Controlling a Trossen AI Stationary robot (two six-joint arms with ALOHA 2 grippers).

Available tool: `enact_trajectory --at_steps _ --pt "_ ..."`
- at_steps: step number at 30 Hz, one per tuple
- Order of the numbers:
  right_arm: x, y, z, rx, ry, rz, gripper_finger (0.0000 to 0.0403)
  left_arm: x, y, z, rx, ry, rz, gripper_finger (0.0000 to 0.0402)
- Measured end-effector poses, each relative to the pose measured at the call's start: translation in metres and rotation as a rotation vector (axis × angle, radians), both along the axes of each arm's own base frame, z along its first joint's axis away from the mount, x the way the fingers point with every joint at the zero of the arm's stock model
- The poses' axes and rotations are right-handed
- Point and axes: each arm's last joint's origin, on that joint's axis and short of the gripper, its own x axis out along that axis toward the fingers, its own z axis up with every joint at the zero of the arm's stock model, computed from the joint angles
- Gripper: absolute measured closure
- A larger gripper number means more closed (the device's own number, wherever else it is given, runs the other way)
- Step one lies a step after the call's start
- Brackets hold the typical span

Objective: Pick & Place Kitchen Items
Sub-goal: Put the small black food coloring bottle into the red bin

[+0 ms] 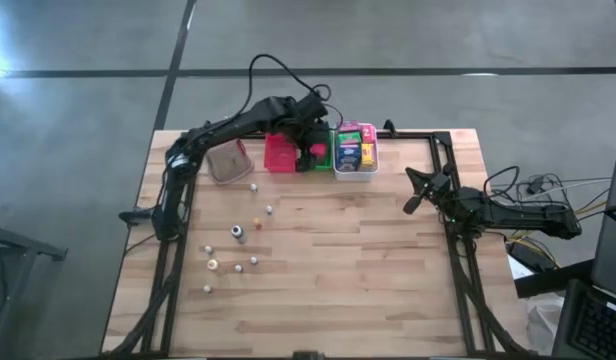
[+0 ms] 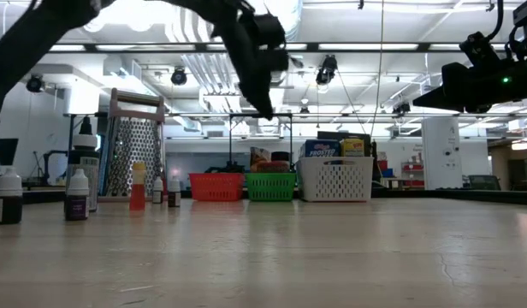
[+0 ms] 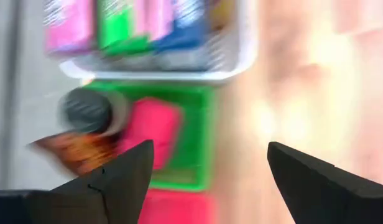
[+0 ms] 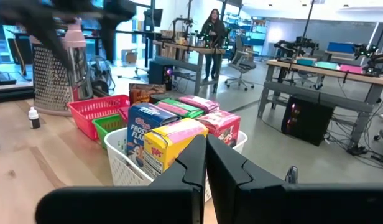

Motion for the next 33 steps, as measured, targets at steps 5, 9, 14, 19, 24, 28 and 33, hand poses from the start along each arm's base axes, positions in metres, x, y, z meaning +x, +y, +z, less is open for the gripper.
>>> enact_trajectory --at_steps 5,9,14,19,24,28,33 --pt "0.0 0.0 0.0 0.0 0.0 0.0 0.0394 -0.011 -0.034 0.03 -0.095 -0.067 -0.05 0.0083" --pt "0.0 0.0 0.0 0.0 0.0 0.0 0.0394 -0.02 -0.067 0.045 -0.126 -0.04 -0.089 0.0083" --pt "0.0 0.0 0.0 0.0 0.0 0.0 0.0394 -0.036 -0.109 0.058 -0.1 0.047 -0.075 0.0084" --pt "0.0 0.0 0.0 0.0 0.0 0.0 0.0394 -0.051 -0.135 0.056 -0.041 0.169 0.042 0.0088" --pt "0.0 0.0 0.0 0.0 0.0 0.0 0.0394 -0.072 -0.139 0.047 -0.088 0.202 0.169 0.0088" --pt "0.0 0.0 0.0 0.0 0.0 0.0 0.0394 -0.094 -0.13 0.036 -0.107 0.177 0.299 0.0088" --pt "0.0 0.0 0.0 0.0 0.0 0.0 0.0394 -0.123 -0.121 0.018 -0.145 0.083 0.469 0.0088"
